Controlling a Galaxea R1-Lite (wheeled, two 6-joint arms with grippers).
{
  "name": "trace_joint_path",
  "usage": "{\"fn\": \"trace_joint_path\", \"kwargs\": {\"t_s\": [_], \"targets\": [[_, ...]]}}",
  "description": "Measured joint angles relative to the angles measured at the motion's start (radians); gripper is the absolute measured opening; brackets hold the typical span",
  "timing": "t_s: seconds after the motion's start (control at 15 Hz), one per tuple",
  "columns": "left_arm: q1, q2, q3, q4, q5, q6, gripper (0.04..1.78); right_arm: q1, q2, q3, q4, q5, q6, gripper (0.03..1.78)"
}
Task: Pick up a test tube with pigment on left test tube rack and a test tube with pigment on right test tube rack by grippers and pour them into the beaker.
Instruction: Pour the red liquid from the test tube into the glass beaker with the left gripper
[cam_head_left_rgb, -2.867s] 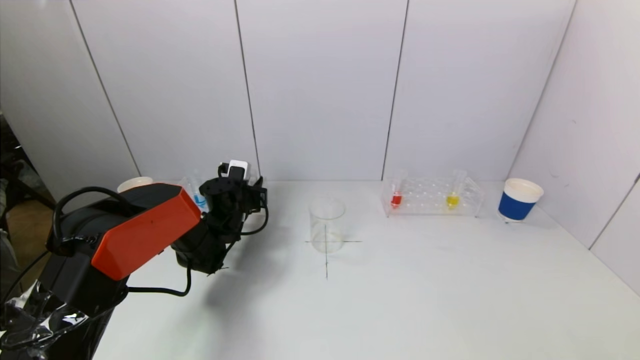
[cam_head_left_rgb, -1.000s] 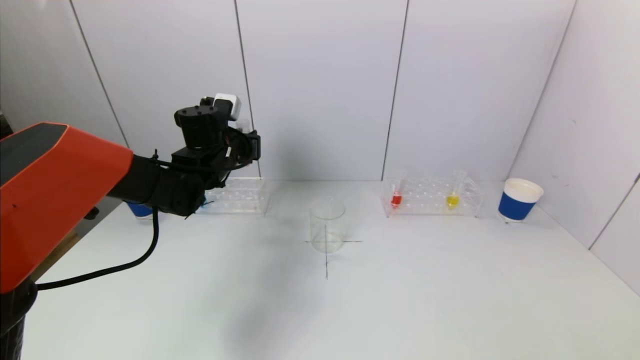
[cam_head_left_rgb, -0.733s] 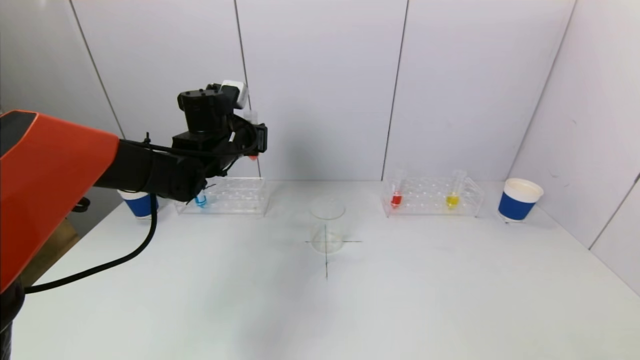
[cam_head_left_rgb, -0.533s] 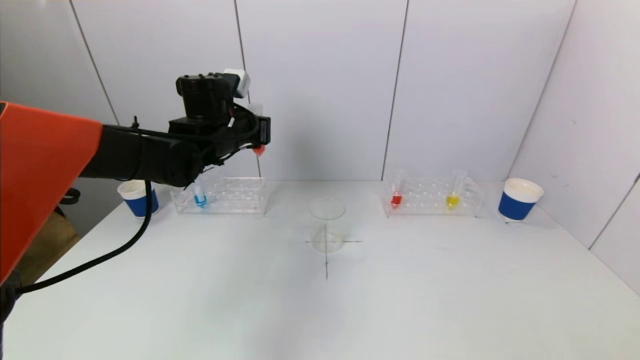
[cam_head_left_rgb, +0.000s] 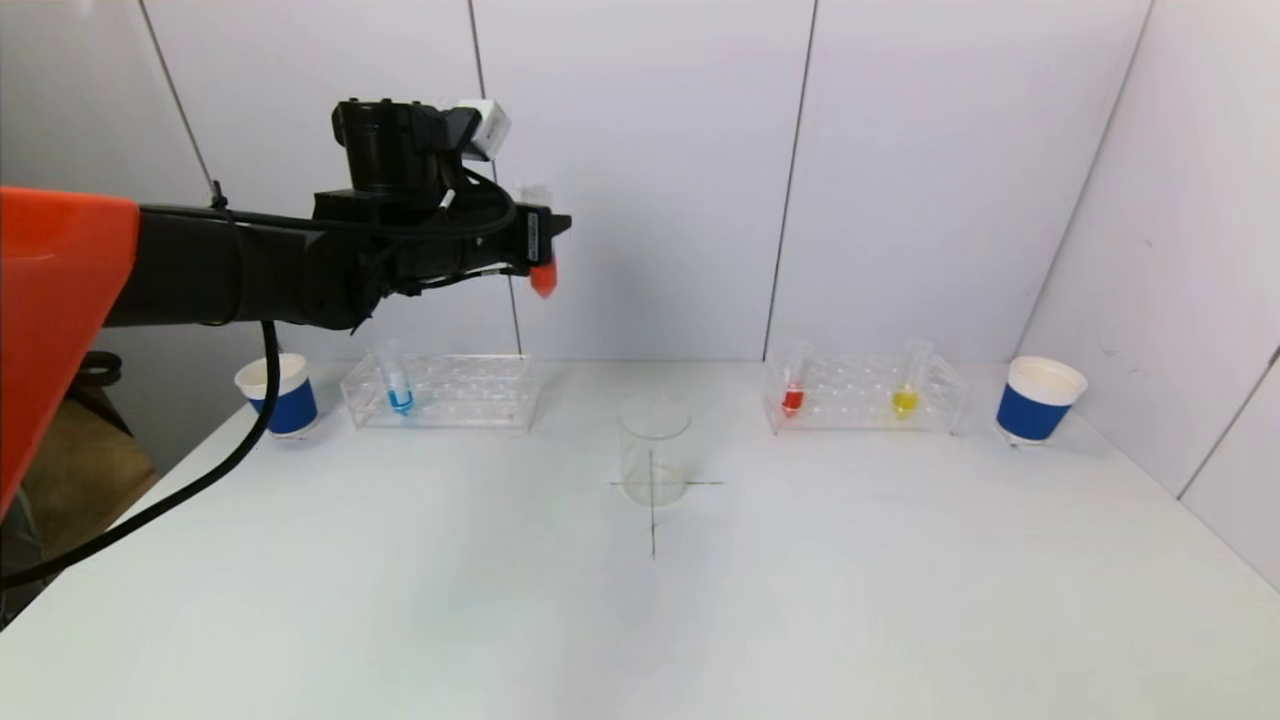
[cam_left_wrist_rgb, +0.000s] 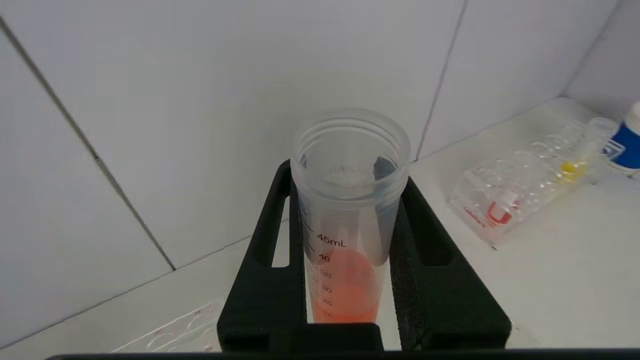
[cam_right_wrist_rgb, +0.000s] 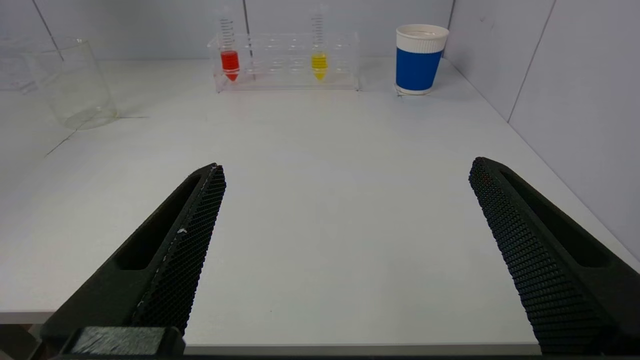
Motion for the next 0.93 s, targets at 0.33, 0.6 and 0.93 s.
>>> {"fn": "trace_joint_path", "kwargs": {"t_s": [0.33,0.6,0.93], "targets": [[0.034,-0.003,-0.014,0.016,-0.297,0.009,0.48,0.0,0.0,0.0,0.0,0.0,0.0,1.77],[0.087,0.011,-0.017,0.016,-0.536,0.027,0.48,0.0,0.0,0.0,0.0,0.0,0.0,1.77],[0.123,0.09,-0.066,0.009,-0.692,0.175,0.48,0.0,0.0,0.0,0.0,0.0,0.0,1.77]]}}
